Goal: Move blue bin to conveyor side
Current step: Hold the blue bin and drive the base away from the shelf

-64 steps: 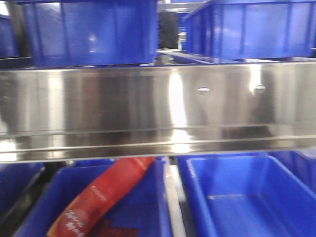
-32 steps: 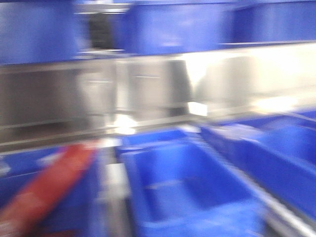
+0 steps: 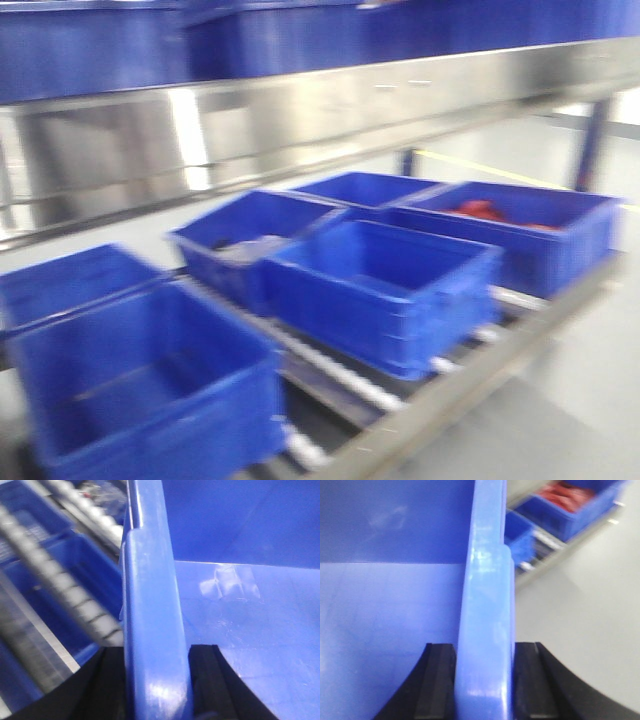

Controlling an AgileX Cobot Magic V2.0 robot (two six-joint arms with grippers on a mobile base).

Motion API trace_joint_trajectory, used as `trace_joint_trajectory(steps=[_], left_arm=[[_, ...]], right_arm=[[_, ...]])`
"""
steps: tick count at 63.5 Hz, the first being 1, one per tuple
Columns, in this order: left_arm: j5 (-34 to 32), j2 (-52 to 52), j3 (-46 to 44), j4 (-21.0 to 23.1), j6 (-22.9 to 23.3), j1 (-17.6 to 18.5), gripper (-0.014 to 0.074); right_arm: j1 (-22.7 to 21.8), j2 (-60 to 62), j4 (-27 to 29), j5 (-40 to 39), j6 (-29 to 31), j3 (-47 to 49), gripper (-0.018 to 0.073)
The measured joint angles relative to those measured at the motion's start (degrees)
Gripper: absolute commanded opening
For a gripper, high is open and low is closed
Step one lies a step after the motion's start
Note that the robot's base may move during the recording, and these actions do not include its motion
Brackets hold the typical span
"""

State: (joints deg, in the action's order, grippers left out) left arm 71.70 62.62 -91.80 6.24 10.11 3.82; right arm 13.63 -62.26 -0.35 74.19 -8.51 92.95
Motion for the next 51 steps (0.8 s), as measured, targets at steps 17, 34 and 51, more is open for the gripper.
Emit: trace_joint_trajectory(steps=[17,34,51], left_arm=[[0.0,0.0,0.0,0.0,0.0,0.0,-0.0018],[0.0,0.0,0.0,0.1,0.0,0.0,-0.0018],[0.0,0.0,0.0,0.1,0.0,0.0,-0.0018]], right_arm=[[0.0,0.0,0.0,0.0,0.0,0.0,-0.008],[0.0,0.0,0.0,0.0,0.0,0.0,-0.008],[0.0,0.0,0.0,0.0,0.0,0.0,-0.008]])
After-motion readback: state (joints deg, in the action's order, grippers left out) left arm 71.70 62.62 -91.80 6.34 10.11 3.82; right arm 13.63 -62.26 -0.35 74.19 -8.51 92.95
